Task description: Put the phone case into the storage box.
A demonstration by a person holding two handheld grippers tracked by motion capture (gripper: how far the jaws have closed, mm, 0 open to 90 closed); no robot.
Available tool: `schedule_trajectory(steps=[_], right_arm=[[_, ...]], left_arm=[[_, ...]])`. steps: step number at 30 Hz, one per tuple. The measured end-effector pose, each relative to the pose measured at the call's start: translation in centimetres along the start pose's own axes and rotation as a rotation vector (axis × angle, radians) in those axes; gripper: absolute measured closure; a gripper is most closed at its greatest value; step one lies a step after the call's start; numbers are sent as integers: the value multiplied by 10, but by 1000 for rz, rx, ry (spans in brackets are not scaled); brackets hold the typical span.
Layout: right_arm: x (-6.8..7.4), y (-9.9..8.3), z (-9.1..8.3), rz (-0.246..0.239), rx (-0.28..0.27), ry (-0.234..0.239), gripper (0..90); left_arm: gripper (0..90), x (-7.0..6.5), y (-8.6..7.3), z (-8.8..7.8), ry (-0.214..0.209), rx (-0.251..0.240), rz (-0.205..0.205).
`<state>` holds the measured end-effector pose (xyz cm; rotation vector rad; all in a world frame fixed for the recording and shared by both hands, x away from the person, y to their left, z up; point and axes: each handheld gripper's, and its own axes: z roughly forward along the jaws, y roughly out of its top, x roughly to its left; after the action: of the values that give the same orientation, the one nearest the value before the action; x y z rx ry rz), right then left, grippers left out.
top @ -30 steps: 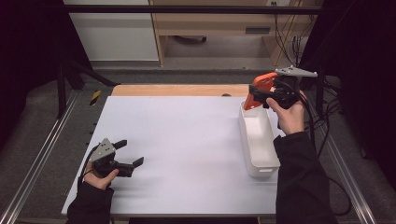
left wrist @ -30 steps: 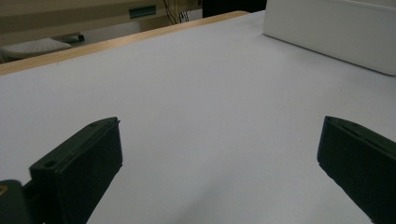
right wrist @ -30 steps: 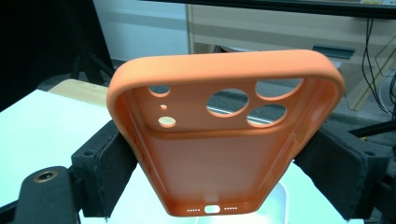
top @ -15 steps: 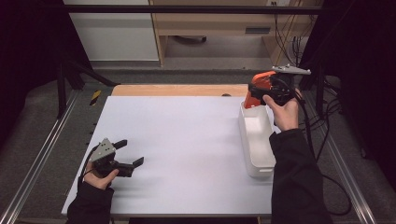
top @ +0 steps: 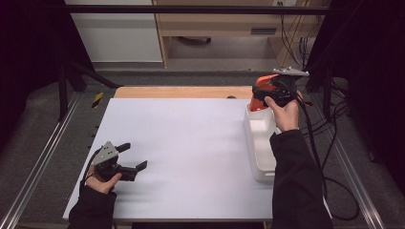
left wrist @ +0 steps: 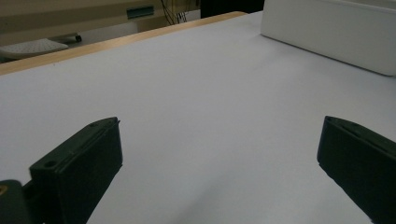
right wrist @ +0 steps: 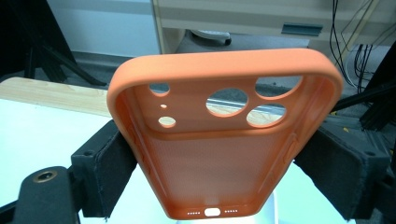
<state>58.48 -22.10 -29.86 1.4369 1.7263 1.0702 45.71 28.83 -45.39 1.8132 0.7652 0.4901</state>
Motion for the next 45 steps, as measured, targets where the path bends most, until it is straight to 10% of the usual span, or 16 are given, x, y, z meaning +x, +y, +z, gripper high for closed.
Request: schedule_trajectory(steps=[45], right_arm=[[-6, -28, 61, 54, 107, -91, 151]], left_arm=[[0, -1, -2, 4, -11, 17, 4]])
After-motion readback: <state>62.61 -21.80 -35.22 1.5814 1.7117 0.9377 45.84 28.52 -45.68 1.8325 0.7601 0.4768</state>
